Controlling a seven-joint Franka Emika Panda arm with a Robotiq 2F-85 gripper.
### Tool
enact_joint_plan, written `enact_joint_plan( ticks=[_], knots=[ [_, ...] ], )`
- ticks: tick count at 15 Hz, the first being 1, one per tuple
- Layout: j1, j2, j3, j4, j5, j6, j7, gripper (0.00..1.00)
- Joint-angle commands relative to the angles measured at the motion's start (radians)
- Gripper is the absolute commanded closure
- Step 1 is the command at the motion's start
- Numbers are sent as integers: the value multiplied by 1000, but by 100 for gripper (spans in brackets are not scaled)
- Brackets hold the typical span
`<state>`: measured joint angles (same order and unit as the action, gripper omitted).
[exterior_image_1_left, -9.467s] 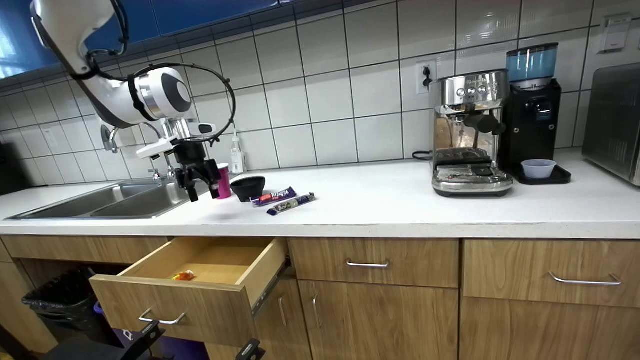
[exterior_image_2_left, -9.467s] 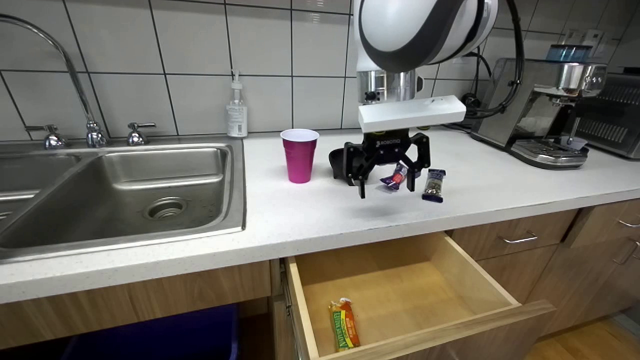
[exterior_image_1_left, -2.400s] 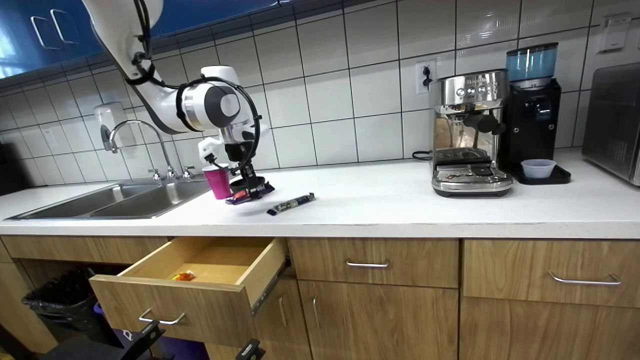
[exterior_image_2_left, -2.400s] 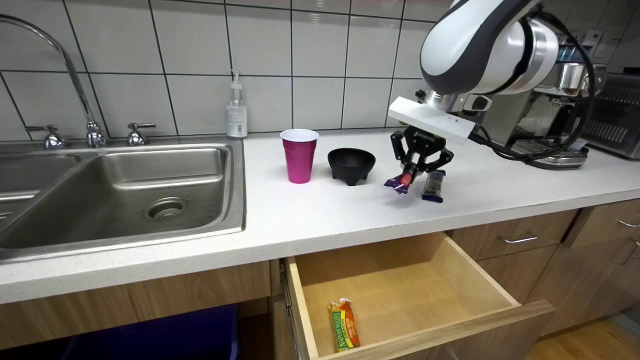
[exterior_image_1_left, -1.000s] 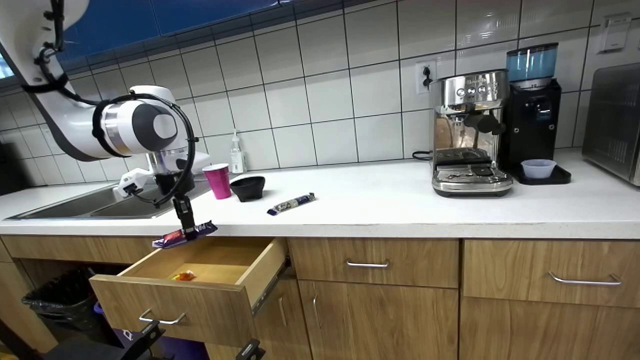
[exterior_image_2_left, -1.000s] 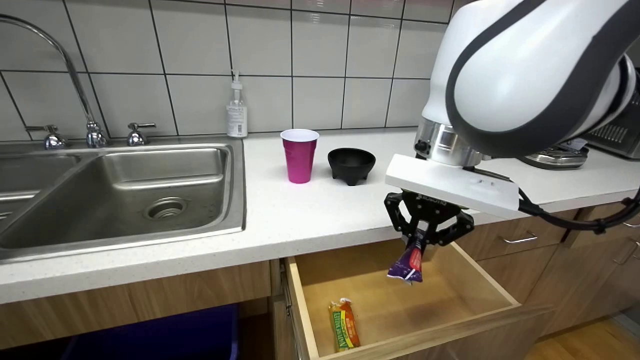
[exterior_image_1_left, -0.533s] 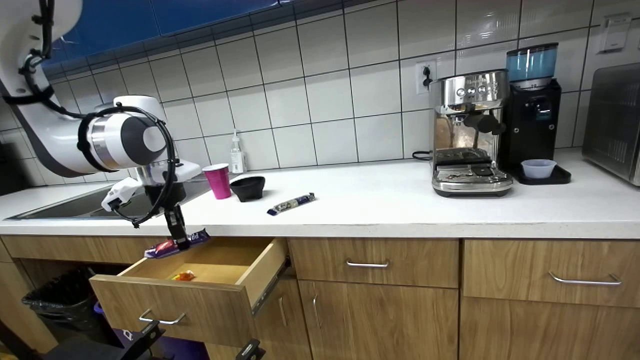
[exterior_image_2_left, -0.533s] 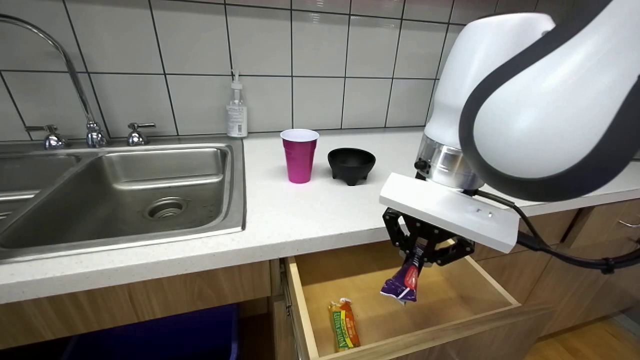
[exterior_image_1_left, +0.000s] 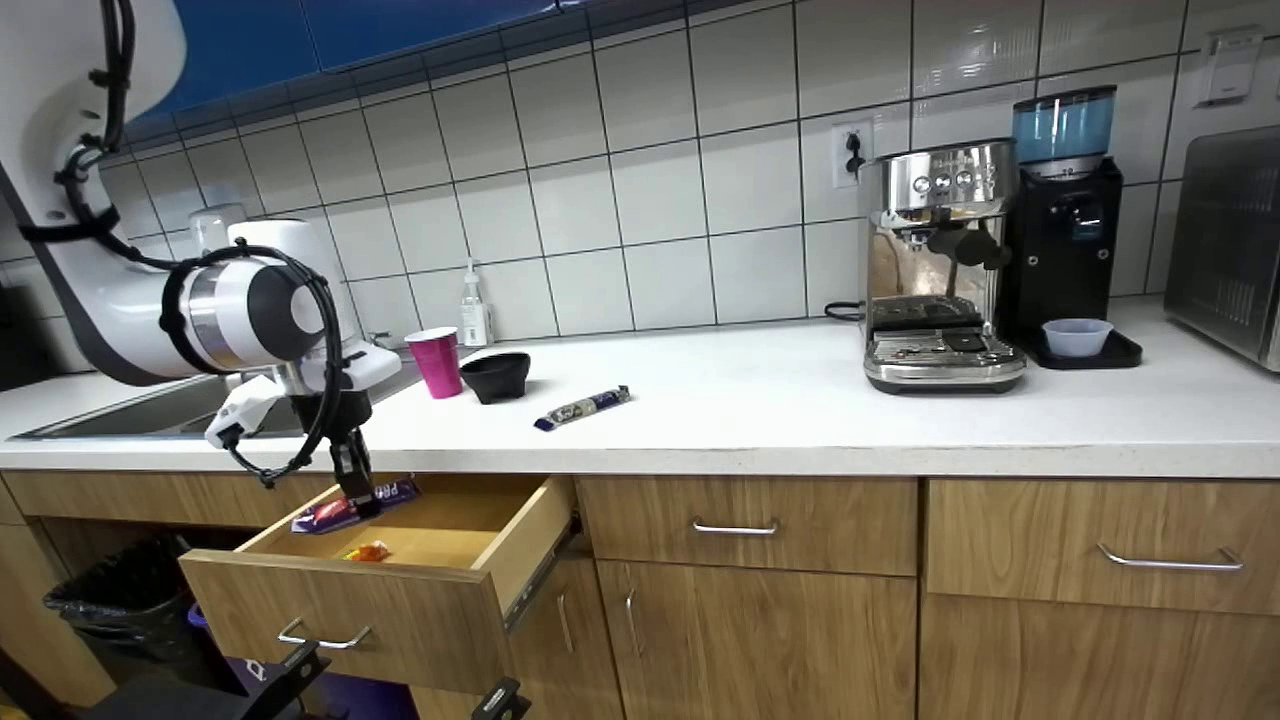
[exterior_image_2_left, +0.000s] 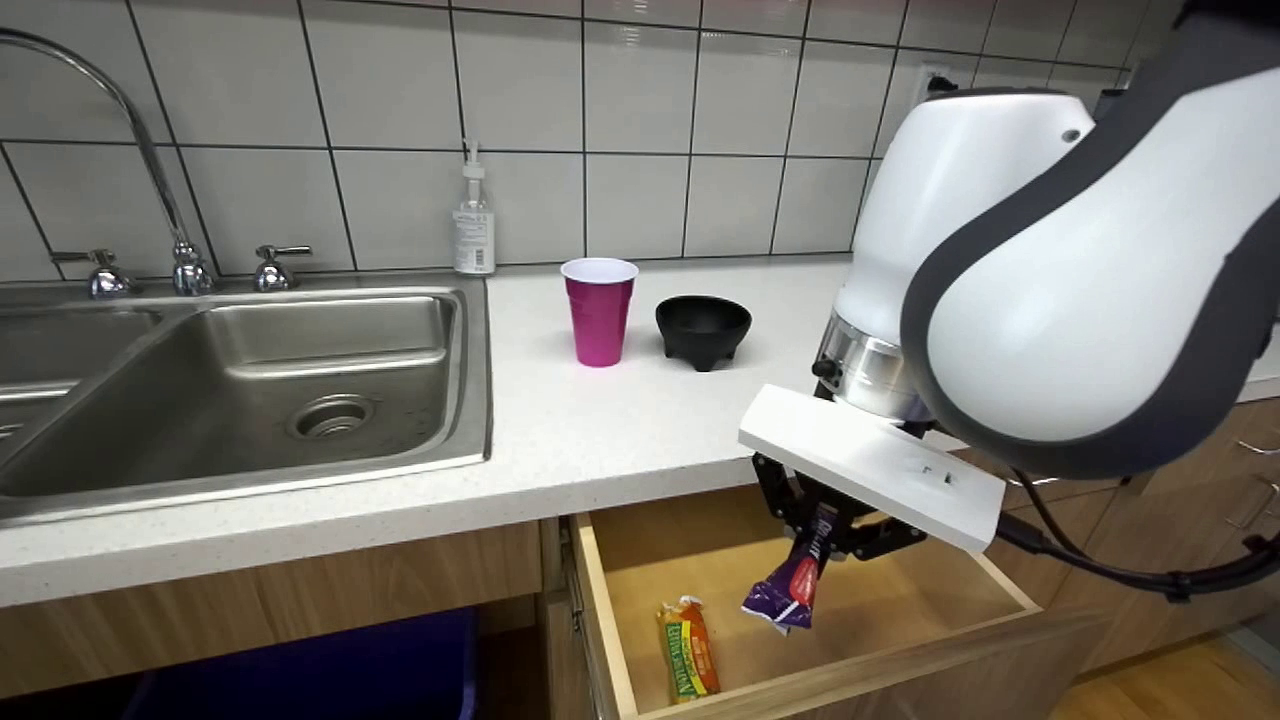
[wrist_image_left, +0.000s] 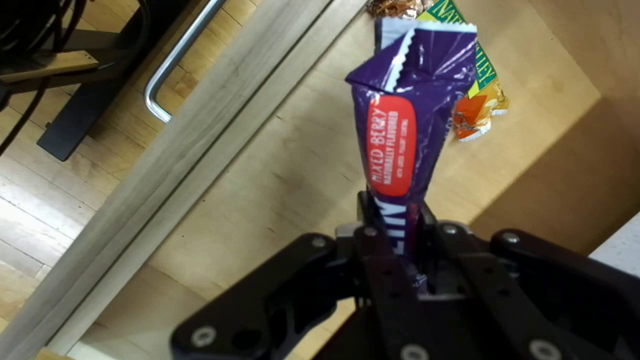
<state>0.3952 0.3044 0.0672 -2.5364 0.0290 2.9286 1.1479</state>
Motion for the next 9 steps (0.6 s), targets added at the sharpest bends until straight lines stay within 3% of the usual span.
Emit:
enact_joint_plan(
  ticks=[1, 2, 3, 4, 9],
  knots=[
    [16, 41, -3, 29, 18, 31, 10, 96],
    [21, 44, -6, 32, 18, 31, 9, 96],
    [29, 44, -13, 34, 14, 31, 13, 58],
    [34, 44, -16, 36, 12, 31, 12, 57],
    [73, 6, -39, 33, -12, 2, 13, 21]
  ],
)
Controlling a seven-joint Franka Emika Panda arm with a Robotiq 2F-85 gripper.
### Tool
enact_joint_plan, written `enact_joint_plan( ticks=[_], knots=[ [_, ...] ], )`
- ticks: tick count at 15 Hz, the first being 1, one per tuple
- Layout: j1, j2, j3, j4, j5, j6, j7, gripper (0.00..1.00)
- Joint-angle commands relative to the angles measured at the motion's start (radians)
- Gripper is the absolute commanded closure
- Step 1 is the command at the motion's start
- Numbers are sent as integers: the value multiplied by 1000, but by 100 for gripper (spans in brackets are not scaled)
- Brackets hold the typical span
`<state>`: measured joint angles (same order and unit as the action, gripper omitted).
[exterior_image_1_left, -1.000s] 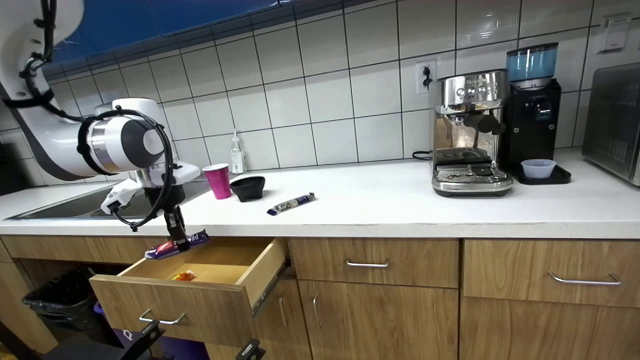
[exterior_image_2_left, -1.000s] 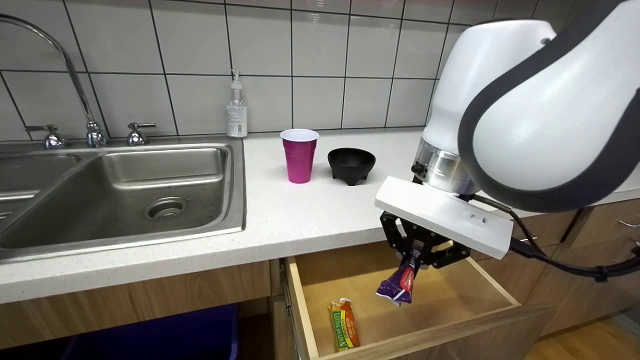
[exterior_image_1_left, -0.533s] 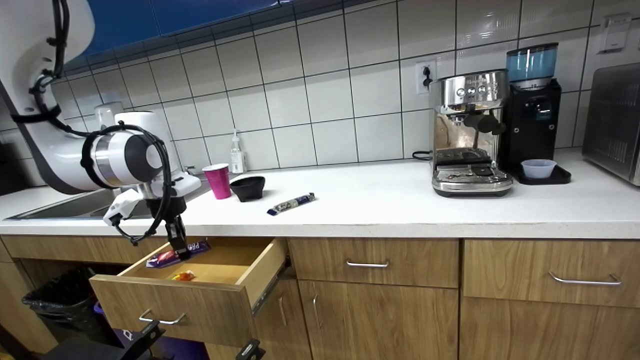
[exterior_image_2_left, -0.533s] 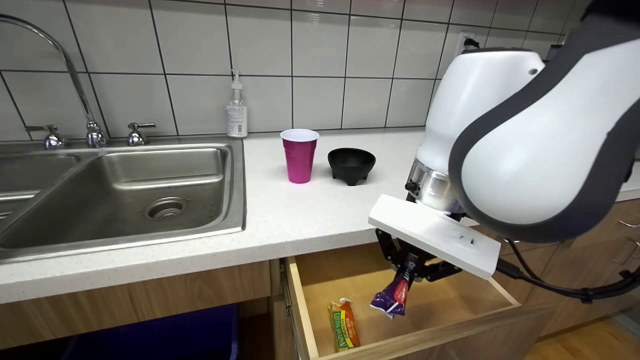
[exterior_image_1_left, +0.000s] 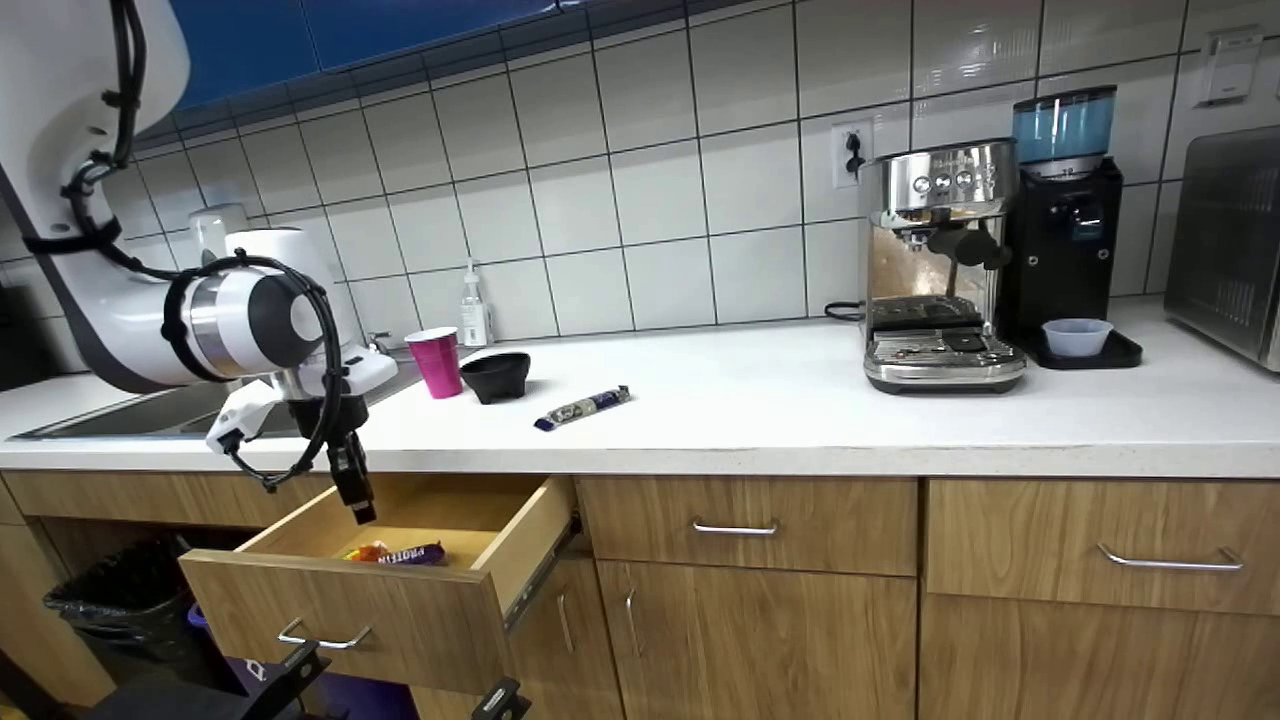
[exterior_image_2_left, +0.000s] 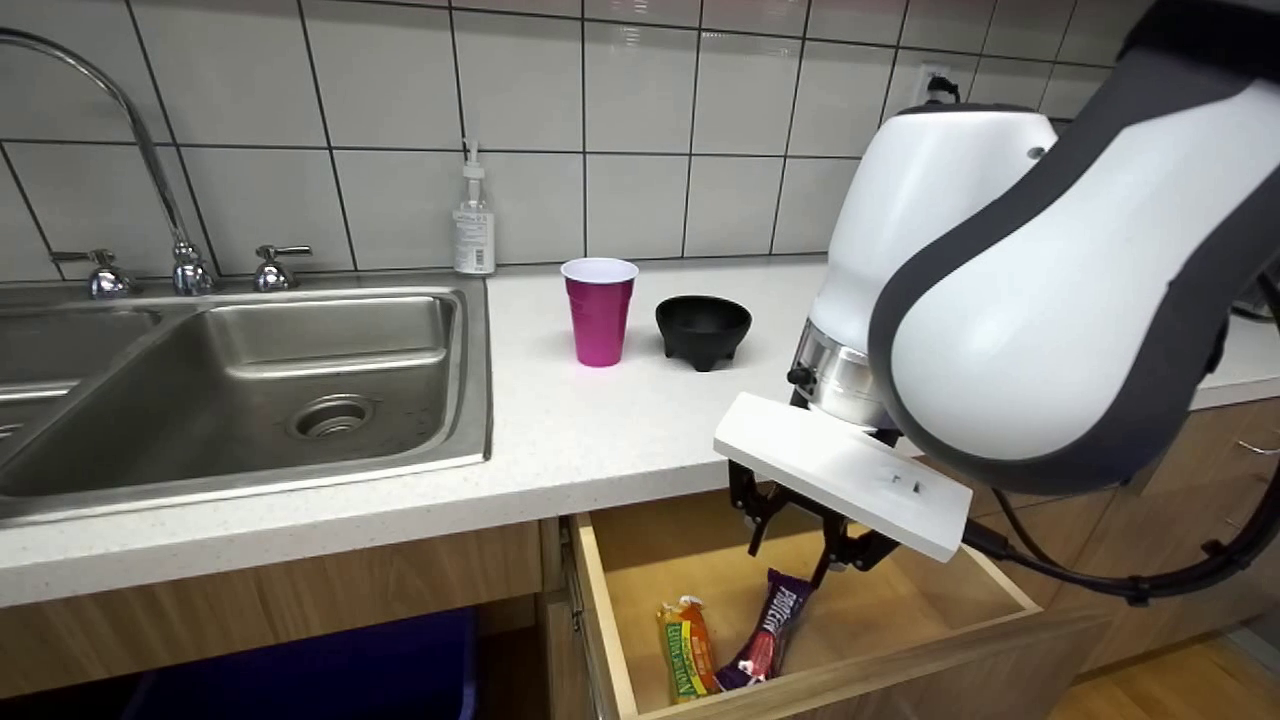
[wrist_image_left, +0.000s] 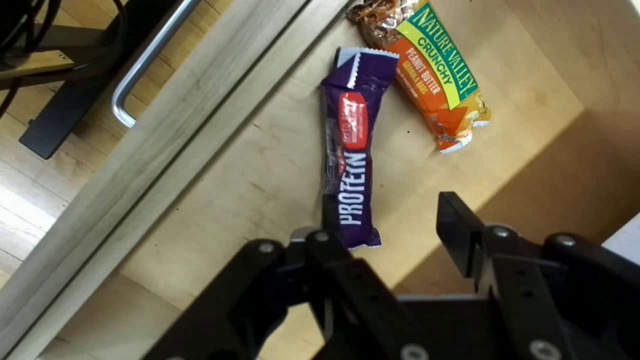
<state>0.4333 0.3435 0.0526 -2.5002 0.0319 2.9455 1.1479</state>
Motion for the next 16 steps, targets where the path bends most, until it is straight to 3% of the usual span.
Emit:
enact_joint_plan(
  ticks=[1, 3, 4, 10, 16],
  knots=[
    [43, -44, -30, -7, -21, -21, 15, 14],
    [66, -72, -50, -19, -39, -32, 27, 1],
    [76, -88, -61, -24, -50, -41, 32, 0],
    [47, -180, -55, -54, -100, -74, 9, 0],
    [-49, -268, 2, -75, -76, -130, -84, 0]
  ],
)
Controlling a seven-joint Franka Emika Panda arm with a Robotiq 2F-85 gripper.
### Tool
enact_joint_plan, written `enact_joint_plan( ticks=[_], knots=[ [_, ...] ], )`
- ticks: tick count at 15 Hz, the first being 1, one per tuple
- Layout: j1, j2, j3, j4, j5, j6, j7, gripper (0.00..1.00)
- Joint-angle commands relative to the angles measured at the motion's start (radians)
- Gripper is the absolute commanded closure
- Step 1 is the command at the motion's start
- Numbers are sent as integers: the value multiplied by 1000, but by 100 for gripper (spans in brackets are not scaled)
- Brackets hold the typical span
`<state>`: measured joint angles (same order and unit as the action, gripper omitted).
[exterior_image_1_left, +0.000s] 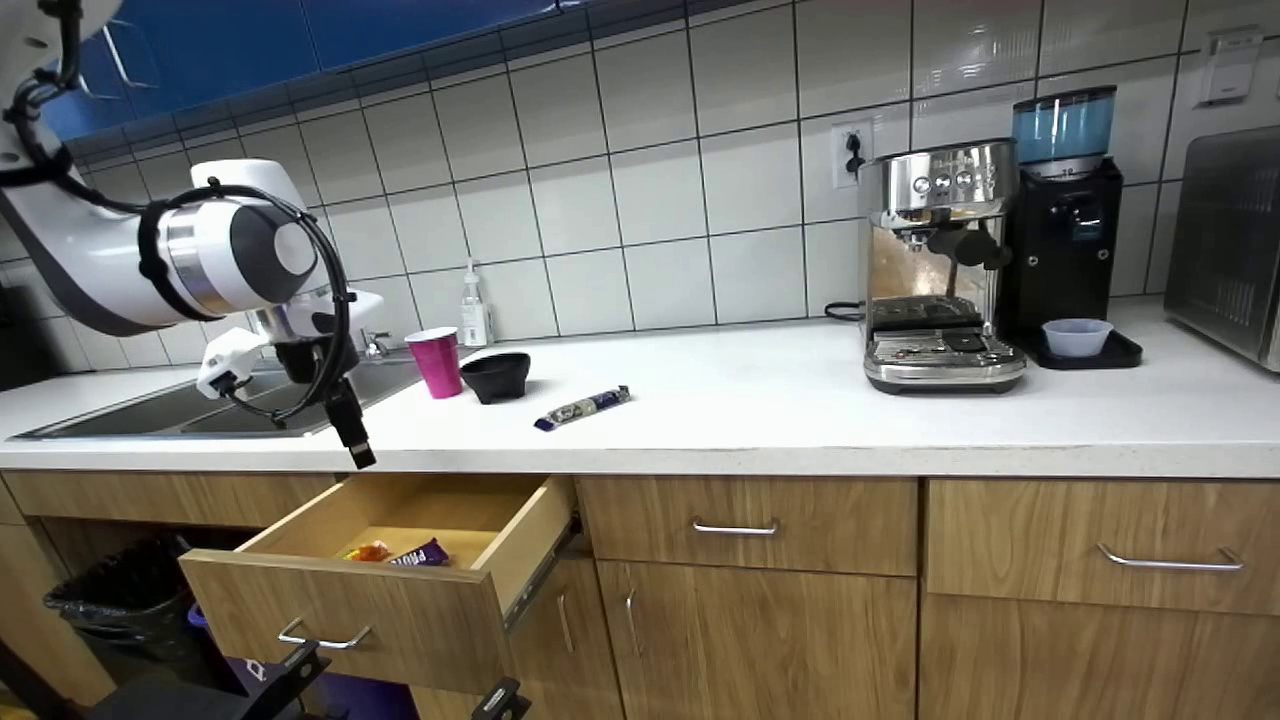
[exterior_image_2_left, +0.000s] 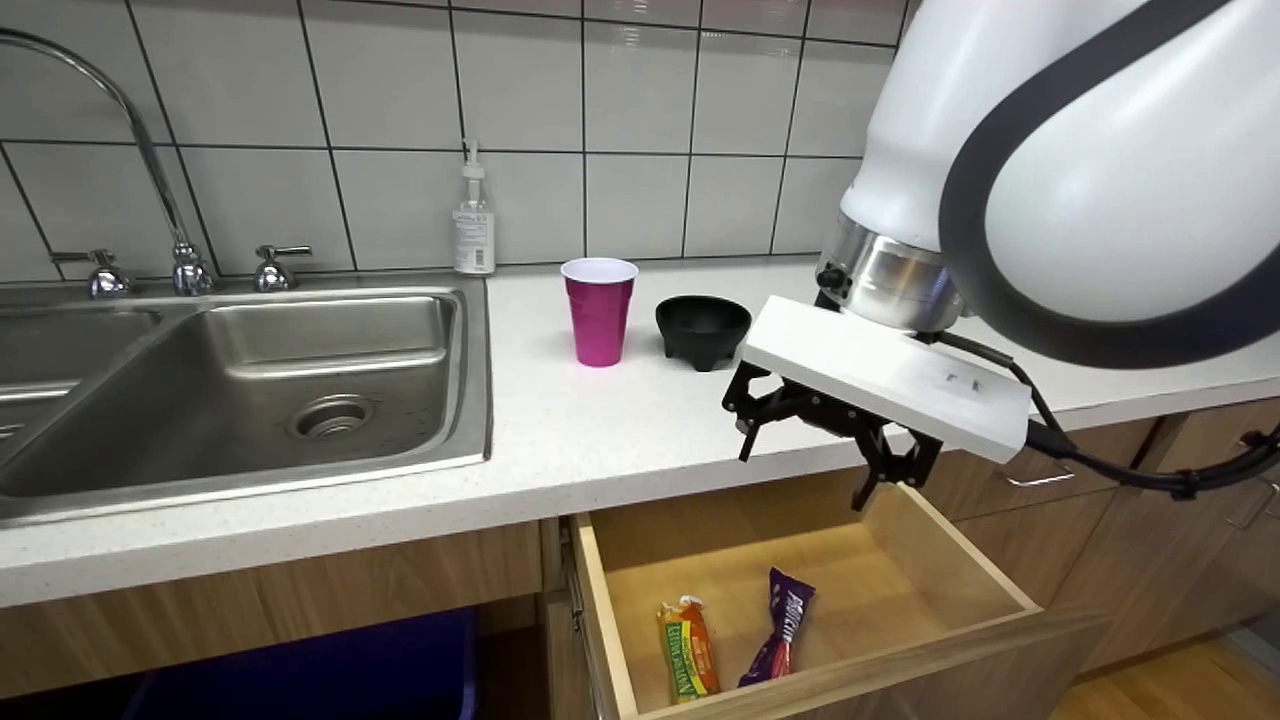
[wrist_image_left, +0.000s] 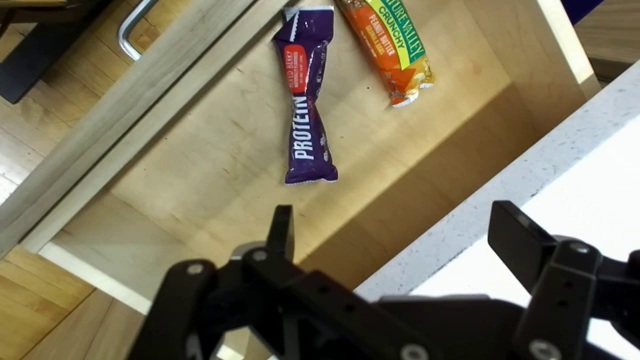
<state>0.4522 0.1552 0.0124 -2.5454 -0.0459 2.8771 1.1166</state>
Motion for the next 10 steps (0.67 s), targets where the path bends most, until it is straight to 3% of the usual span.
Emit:
enact_joint_plan(
  ticks=[1, 6, 7, 10],
  knots=[
    [-88, -93, 49, -33, 8, -75, -72, 0],
    [-172, -157, 57, -41, 7, -131, -151, 0],
    [-166, -95, 69, -17, -3, -83, -108, 0],
    [-191, -120, 71, -20, 0, -103, -130, 0]
  ],
)
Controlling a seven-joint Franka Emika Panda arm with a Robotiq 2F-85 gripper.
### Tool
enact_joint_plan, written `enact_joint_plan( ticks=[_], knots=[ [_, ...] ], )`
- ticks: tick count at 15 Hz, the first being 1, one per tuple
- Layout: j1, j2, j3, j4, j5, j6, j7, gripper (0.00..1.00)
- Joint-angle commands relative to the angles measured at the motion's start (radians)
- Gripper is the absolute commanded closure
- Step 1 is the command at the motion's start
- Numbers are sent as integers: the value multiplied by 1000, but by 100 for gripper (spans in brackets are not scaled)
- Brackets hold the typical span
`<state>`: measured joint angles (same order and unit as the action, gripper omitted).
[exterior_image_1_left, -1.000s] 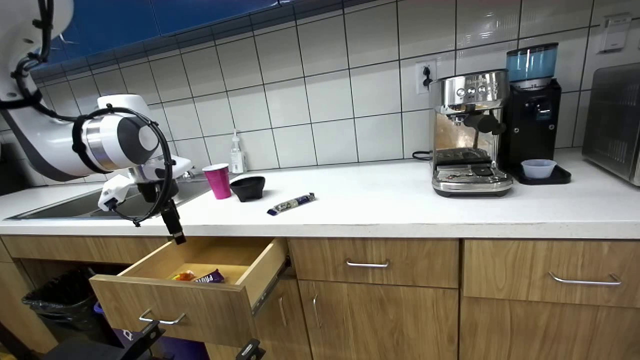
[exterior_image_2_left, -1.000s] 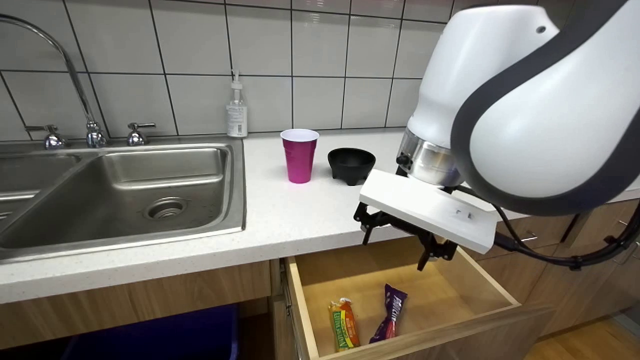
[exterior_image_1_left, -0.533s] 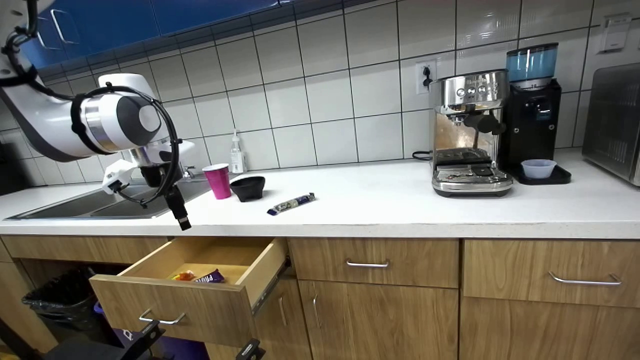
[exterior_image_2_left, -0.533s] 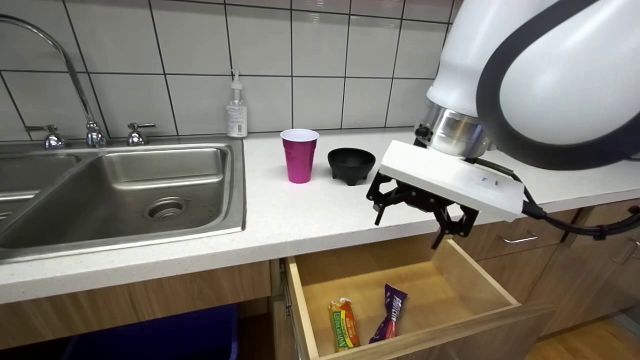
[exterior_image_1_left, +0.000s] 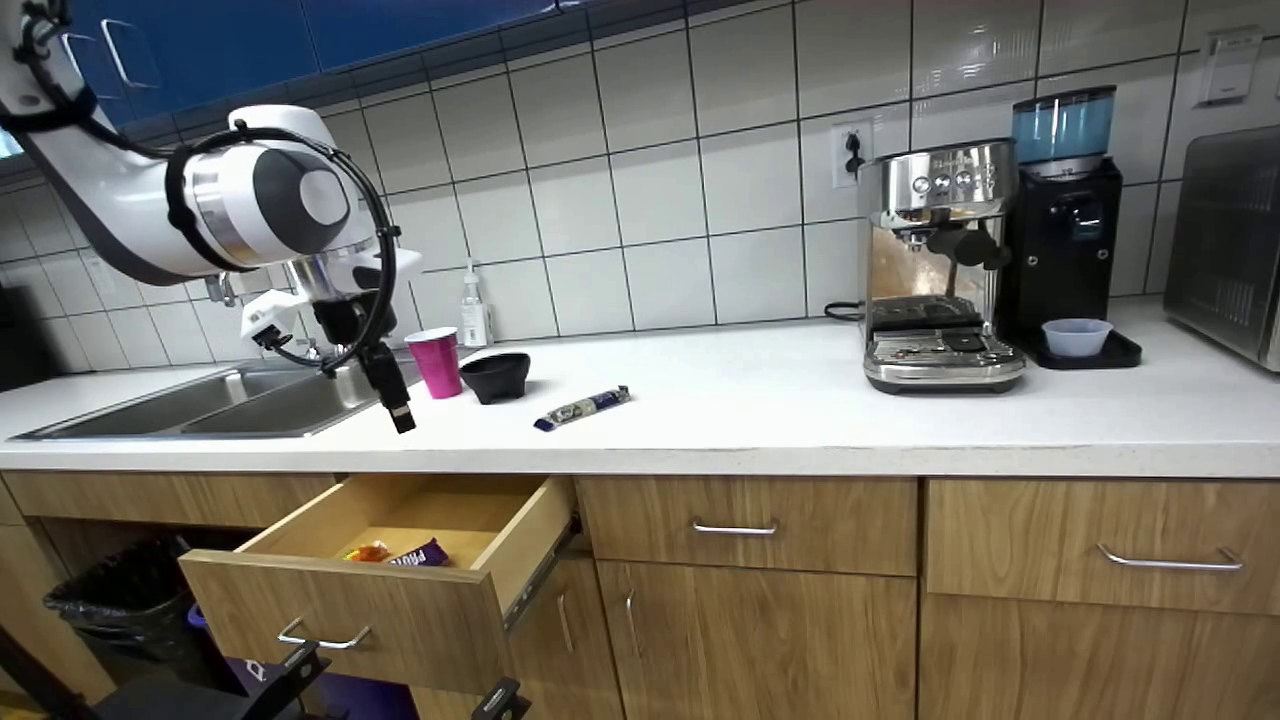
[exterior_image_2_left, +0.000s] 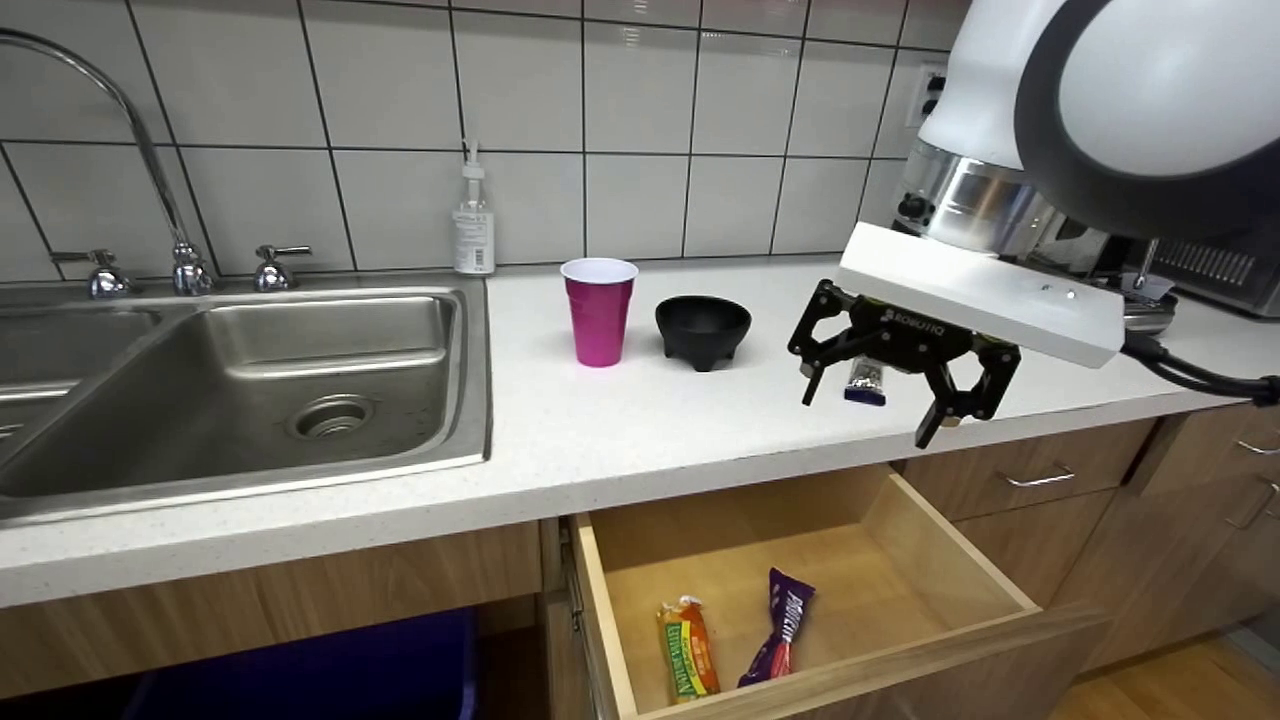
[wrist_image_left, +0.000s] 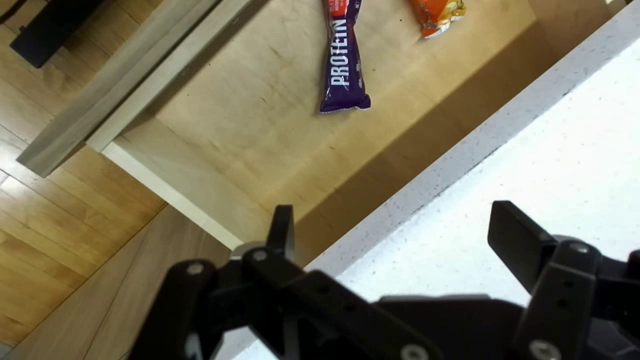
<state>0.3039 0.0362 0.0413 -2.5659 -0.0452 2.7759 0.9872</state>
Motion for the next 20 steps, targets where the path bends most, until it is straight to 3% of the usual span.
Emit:
enact_joint_plan(
  ticks=[1, 10, 20],
  knots=[
    [-43, -2, 43, -1, -1, -2, -1, 0],
    [-43, -3, 46, -5, -1, -3, -1, 0],
    [-110, -60, 37, -50, 22, -5, -158, 0]
  ],
)
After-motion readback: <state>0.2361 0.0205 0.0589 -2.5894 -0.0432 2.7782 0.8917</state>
